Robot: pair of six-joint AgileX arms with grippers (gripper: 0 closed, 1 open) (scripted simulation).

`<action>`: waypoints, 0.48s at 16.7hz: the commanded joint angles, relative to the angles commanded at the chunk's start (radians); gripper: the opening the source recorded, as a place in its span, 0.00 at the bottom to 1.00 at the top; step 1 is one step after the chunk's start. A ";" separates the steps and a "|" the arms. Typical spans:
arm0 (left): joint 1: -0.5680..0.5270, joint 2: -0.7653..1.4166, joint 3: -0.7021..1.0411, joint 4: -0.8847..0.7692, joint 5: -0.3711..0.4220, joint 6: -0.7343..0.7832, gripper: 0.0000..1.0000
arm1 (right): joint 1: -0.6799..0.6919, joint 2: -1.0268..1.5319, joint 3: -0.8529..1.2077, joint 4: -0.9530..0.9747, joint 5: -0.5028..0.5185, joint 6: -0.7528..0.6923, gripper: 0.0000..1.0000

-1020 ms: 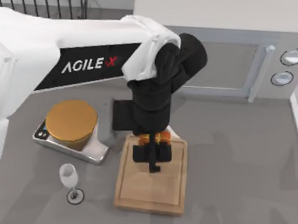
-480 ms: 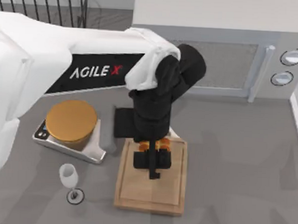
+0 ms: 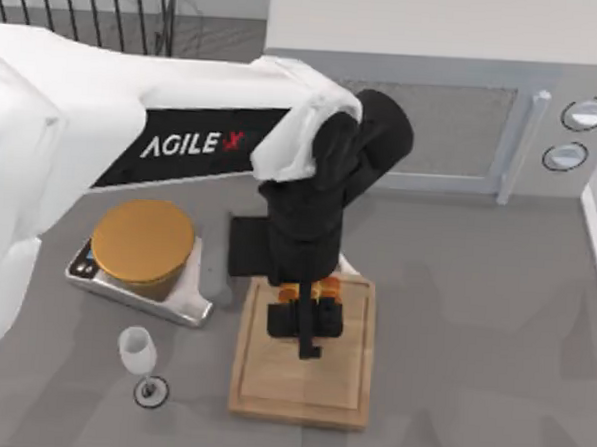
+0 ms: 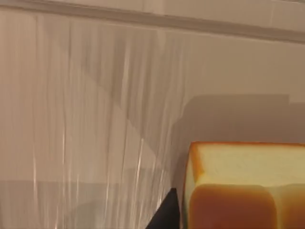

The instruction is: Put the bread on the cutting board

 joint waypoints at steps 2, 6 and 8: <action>0.000 0.000 0.000 0.000 0.000 0.000 0.60 | 0.000 0.000 0.000 0.000 0.000 0.000 1.00; 0.000 0.000 0.000 0.000 0.000 0.000 0.90 | 0.000 0.000 0.000 0.000 0.000 0.000 1.00; 0.000 0.000 0.000 0.000 0.000 0.000 1.00 | 0.000 0.000 0.000 0.000 0.000 0.000 1.00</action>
